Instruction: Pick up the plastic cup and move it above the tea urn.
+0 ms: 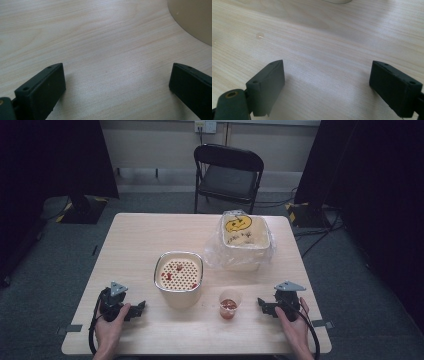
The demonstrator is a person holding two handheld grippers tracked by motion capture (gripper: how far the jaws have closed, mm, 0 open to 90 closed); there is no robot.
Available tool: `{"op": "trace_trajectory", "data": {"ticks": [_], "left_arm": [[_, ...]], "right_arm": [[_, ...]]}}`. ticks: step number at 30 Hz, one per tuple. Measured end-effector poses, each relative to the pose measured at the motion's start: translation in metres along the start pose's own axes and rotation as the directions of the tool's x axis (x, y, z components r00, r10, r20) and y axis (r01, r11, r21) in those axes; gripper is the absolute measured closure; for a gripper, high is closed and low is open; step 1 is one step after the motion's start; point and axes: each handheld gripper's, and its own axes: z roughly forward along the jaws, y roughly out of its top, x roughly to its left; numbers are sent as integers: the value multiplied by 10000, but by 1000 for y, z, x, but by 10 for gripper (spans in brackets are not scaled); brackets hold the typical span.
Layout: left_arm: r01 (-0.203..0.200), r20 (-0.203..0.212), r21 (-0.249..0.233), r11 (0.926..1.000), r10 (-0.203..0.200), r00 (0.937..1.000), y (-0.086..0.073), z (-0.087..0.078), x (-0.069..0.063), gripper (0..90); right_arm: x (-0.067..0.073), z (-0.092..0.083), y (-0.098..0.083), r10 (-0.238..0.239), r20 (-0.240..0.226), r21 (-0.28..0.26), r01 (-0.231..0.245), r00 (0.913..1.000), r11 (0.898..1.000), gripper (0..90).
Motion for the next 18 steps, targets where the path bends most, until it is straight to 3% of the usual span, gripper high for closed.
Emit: {"op": "trace_trajectory", "data": {"ticks": [13,18], "left_arm": [[0,-15,0,10000,0,10000,0,0,0,0],[4,-3,0,10000,-4,10000,0,0,0,0]], "right_arm": [[0,1,1,55,51,28,-55,10000,10000,103],[1,-2,0,139,160,9,-139,9998,9999,156]]}}
